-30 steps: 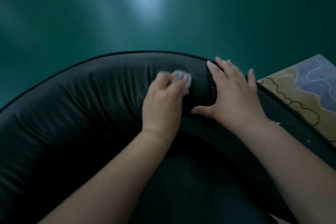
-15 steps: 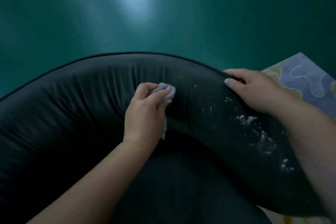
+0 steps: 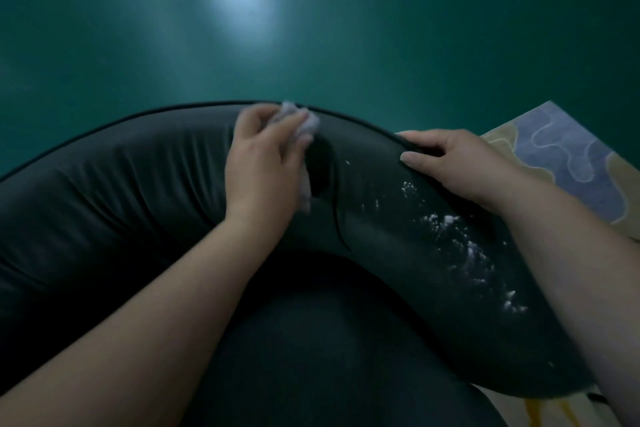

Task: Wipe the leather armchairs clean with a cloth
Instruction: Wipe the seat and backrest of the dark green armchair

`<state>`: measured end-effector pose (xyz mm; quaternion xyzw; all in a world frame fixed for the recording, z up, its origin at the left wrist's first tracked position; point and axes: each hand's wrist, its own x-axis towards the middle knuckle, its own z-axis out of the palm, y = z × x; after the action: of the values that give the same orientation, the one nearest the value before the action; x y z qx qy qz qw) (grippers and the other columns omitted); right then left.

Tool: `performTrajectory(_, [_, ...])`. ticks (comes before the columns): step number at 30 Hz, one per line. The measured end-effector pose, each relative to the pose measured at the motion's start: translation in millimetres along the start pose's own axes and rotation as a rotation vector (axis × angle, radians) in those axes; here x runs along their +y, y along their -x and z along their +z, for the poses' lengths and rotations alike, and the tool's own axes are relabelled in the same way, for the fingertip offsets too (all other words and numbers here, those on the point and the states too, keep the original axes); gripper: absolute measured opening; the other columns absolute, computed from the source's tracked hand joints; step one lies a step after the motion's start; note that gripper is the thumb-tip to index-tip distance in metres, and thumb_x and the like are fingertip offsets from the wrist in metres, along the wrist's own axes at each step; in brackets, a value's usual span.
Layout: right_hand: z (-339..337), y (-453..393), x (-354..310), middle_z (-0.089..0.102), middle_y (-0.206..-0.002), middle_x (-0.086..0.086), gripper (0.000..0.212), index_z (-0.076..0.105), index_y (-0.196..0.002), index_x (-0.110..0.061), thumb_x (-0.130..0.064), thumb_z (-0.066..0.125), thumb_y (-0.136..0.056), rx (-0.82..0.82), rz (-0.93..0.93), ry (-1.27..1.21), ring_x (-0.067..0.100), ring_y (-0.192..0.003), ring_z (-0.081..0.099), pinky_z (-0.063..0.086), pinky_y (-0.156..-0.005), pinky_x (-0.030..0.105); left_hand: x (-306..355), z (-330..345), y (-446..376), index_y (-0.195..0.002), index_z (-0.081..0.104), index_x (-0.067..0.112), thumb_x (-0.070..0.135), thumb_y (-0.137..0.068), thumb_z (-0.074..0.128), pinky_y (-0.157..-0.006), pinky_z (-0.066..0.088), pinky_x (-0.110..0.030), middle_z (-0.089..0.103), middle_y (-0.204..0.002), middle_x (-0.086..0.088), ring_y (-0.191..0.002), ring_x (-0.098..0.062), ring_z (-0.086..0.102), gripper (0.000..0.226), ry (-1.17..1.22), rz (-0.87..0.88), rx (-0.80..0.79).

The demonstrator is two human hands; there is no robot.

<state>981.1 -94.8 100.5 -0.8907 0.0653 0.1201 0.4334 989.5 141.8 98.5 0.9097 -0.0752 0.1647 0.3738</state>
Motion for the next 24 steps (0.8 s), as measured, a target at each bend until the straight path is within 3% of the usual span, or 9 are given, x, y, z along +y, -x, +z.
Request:
performTrajectory(3, [2.5,1.2,0.6,0.062,-0.107,-0.028,0.033,0.062,-0.12,-0.042,-0.029,0.064,-0.089,0.023,-0.032,-0.015,-0.017,-0.091,0.055,0.037,-0.08,-0.001,8.4,11.1,6.0,-0.111,0.071,0.012,0.018,-0.09,0.063,-0.08,0.026,0.007,0.053,-0.113,-0.002,-0.089,0.006,0.048,0.023,0.005,-0.014,-0.073])
performTrajectory(7, [2.4,2.8,-1.3,0.06,-0.122,-0.021,0.036,0.059,-0.123,-0.041,-0.026,0.063,-0.09,0.011,-0.033,-0.037,0.0,-0.112,0.054,0.036,-0.102,0.02,-0.1,2.6,47.2,-0.11,0.071,0.017,0.018,-0.089,0.064,-0.084,0.029,0.003,0.05,-0.105,0.012,-0.092,0.01,0.046,0.022,0.053,-0.013,-0.168])
performTrajectory(10, [4.9,3.4,-2.5,0.055,-0.128,-0.021,0.04,0.056,-0.126,-0.042,-0.022,0.061,-0.091,0.02,-0.068,-0.021,0.0,-0.12,0.049,0.032,-0.108,0.022,-1.5,-1.9,17.7,-0.109,0.072,0.017,0.023,-0.089,0.064,-0.085,0.027,0.003,0.052,-0.109,0.003,-0.091,0.007,0.044,0.022,0.003,0.028,-0.053])
performTrajectory(12, [7.7,4.3,-3.5,0.053,-0.126,-0.025,0.042,0.055,-0.126,-0.045,-0.018,0.058,-0.094,0.021,-0.094,-0.012,-0.003,-0.121,0.046,0.029,-0.107,0.018,2.8,0.6,-2.9,-0.112,0.069,0.014,0.021,-0.091,0.062,-0.079,0.028,0.006,0.05,-0.115,-0.004,-0.09,0.009,0.044,0.024,0.028,-0.01,-0.022])
performTrajectory(16, [8.8,4.2,-4.0,0.051,-0.131,-0.023,0.044,0.055,-0.125,-0.046,-0.014,0.054,-0.095,0.007,-0.101,-0.021,-0.004,-0.123,0.044,0.026,-0.103,0.014,-3.2,9.0,27.6,-0.12,0.063,0.022,0.025,-0.093,0.054,-0.078,0.034,-0.015,0.05,-0.123,-0.003,-0.098,-0.008,0.047,0.028,-0.101,0.016,-0.194])
performTrajectory(18, [9.5,4.3,-4.4,0.05,-0.132,-0.023,0.044,0.055,-0.124,-0.048,-0.015,0.054,-0.095,0.006,-0.093,-0.018,-0.003,-0.123,0.044,0.027,-0.103,0.015,-7.7,2.7,41.2,-0.116,0.067,0.019,0.021,-0.091,0.061,-0.078,0.031,-0.002,0.049,-0.109,0.005,-0.09,0.007,0.041,0.026,-0.03,0.036,-0.204])
performTrajectory(21, [9.9,3.3,-4.8,0.051,-0.131,-0.024,0.044,0.054,-0.124,-0.05,-0.016,0.055,-0.095,0.017,-0.085,0.011,-0.003,-0.122,0.044,0.027,-0.101,0.013,-4.7,-4.6,15.7,-0.109,0.071,0.013,0.018,-0.089,0.065,-0.076,0.022,0.01,0.048,-0.106,0.004,-0.081,0.012,0.045,0.022,0.016,0.057,-0.105])
performTrajectory(22, [9.8,2.8,-5.0,0.052,-0.128,-0.025,0.045,0.054,-0.123,-0.052,-0.017,0.055,-0.095,0.02,-0.084,0.019,-0.004,-0.121,0.045,0.027,-0.1,0.013,-4.0,-3.9,2.3,-0.112,0.07,0.012,0.018,-0.089,0.064,-0.079,0.021,0.009,0.049,-0.112,-0.001,-0.086,0.01,0.046,0.024,-0.002,0.066,-0.075])
performTrajectory(24, [10.1,1.8,-4.0,0.054,-0.123,-0.026,0.045,0.053,-0.12,-0.055,-0.017,0.055,-0.094,0.03,-0.076,0.016,-0.004,-0.118,0.047,0.03,-0.095,0.009,-3.5,1.9,-11.5,-0.121,0.064,0.017,0.02,-0.092,0.059,-0.089,0.026,-0.005,0.048,-0.127,-0.008,-0.108,-0.01,0.049,0.029,-0.073,0.077,-0.123])
